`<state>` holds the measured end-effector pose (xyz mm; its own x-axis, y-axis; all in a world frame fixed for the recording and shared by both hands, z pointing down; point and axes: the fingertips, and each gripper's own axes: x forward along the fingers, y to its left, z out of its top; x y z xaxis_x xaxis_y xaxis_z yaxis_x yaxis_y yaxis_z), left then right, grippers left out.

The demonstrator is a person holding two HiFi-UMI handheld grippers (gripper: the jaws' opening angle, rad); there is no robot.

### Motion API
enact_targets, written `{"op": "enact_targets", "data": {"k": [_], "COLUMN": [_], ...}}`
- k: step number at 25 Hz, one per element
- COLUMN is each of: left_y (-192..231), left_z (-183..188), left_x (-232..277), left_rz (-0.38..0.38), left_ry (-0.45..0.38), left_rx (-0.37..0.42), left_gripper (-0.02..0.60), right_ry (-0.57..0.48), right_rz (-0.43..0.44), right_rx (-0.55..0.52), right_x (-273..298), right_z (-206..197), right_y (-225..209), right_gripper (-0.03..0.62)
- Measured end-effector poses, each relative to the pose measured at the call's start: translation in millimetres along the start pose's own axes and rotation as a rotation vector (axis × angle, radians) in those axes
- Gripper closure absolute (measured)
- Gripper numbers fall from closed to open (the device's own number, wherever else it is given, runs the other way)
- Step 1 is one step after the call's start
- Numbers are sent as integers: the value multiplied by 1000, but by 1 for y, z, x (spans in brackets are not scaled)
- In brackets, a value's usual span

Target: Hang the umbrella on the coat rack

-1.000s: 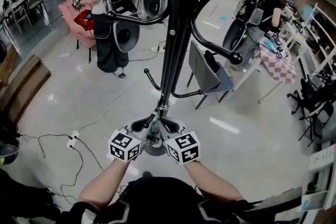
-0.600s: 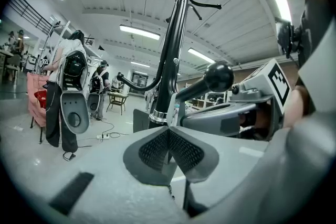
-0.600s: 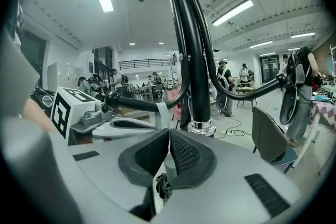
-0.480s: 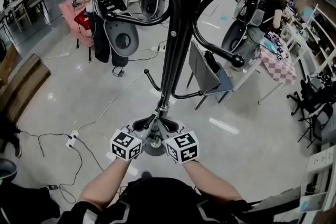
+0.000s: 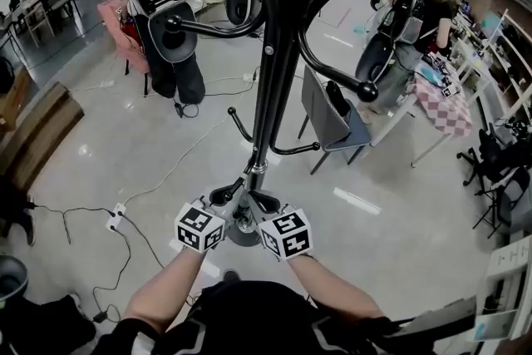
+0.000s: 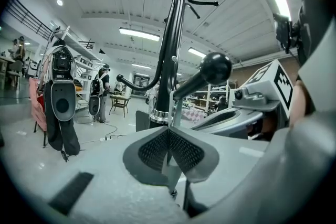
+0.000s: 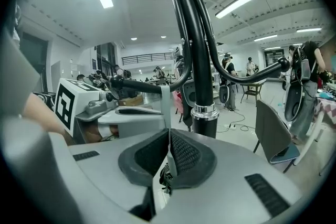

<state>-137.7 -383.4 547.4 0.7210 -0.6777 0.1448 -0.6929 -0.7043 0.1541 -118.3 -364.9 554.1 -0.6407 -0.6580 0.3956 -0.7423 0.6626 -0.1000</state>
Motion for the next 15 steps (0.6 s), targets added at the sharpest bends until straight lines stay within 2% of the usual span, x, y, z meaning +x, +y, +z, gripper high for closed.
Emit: {"op": "enact_targets", "data": {"k": [6,11,15], "left_y": [0,0,-3], "left_z": [0,9,16], "left_x": [6,-8,-16], "left_rz": [50,110,159], "left_ry": [7,-13,-40], "left_rx": [1,36,23], "left_gripper": [571,569,569], "right_ry": [-11,-27,-46], "right_rz": [40,48,49], "right_rx": [-18,-20,-33], "right_x": [-17,-37,-57], "right_z": [2,7,10], "right_y": [-2,0,-4], "right_gripper": [579,579,579]}}
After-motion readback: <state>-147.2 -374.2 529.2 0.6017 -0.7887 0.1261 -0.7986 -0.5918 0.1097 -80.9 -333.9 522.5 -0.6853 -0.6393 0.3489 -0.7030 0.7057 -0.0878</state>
